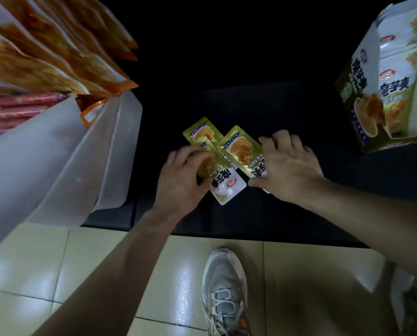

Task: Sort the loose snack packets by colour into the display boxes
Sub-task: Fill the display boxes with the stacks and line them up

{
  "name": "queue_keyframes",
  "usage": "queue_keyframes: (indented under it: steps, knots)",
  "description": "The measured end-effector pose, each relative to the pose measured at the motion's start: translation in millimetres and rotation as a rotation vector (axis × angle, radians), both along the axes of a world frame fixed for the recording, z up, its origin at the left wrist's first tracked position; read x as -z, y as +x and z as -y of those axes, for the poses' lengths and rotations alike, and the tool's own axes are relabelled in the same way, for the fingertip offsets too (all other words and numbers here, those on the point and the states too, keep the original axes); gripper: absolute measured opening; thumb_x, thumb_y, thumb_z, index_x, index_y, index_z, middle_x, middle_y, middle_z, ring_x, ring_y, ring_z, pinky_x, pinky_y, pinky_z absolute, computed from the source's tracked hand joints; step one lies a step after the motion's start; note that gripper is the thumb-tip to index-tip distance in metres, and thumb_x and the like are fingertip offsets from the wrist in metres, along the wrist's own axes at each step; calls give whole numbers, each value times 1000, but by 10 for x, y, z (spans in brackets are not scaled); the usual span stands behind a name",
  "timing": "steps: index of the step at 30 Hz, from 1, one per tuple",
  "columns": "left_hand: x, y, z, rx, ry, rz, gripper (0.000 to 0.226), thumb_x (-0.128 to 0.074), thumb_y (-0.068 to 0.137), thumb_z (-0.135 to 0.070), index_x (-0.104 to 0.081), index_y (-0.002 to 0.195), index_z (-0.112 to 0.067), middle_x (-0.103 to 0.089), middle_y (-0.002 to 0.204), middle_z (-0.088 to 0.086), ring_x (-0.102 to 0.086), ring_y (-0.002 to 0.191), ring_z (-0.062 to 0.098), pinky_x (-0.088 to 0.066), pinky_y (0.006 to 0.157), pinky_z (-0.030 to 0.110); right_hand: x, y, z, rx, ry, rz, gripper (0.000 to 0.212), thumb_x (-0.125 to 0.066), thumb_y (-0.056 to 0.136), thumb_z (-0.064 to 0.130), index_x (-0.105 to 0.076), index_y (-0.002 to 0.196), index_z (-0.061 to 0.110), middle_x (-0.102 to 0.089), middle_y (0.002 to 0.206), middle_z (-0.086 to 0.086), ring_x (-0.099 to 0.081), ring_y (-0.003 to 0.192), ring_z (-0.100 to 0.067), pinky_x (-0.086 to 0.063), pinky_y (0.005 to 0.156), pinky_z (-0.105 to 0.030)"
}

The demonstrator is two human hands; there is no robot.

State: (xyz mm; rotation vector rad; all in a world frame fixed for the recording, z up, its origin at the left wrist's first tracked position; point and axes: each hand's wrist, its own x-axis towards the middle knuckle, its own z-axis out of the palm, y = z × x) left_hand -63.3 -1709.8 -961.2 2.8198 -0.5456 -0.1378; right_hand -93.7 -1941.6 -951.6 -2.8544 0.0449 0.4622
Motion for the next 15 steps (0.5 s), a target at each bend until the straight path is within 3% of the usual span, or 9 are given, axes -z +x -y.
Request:
queue_keyframes:
  steps: [3, 6, 8, 12, 15]
  knots:
    - [-92, 277, 11, 40, 96, -211, 94, -71, 81, -53, -15, 155, -42, -8, 163, -20, -4, 151, 18, -17, 120, 44, -3, 13, 90, 53, -10, -13, 101, -77, 68, 68, -33, 145, 19, -43, 136, -10, -44, 126, -30, -40, 102, -44]
    - [-104, 383, 72, 14, 109, -351, 106, -72, 78, -58, 1, 154, -45, -1, 163, -22, -2, 150, 17, -15, 122, 46, 2, -5, 178, 124, 100, -24, 91, -86, 62, 60, -43, 132, 18, -47, 126, -8, -49, 119, -29, -44, 91, -41]
    - [-97, 356, 118, -10, 127, -328, 107, -71, 76, -63, -2, 155, -42, -13, 158, -14, -16, 142, 22, -25, 117, 44, 9, -23, 219, 169, 179, -23, 78, -87, 67, 50, -45, 124, 17, -48, 119, -7, -53, 109, -27, -43, 79, -35]
    - [-59, 172, 250, -14, 202, -229, 104, -66, 69, -77, -21, 153, -35, -25, 139, -3, -27, 127, 23, -32, 109, 40, -15, -58, 362, 266, 409, 60, 35, -67, 94, 30, -45, 118, 18, -61, 96, 1, -63, 83, -22, -41, 60, -29]
    - [-20, 55, 306, -30, 169, -184, 99, -68, 66, -77, -34, 146, -29, -25, 143, -1, -26, 133, 23, -33, 111, 41, -103, -101, 481, 351, 680, 98, 15, -62, 97, 26, -54, 110, 25, -66, 90, 11, -64, 76, -6, -47, 60, -24]
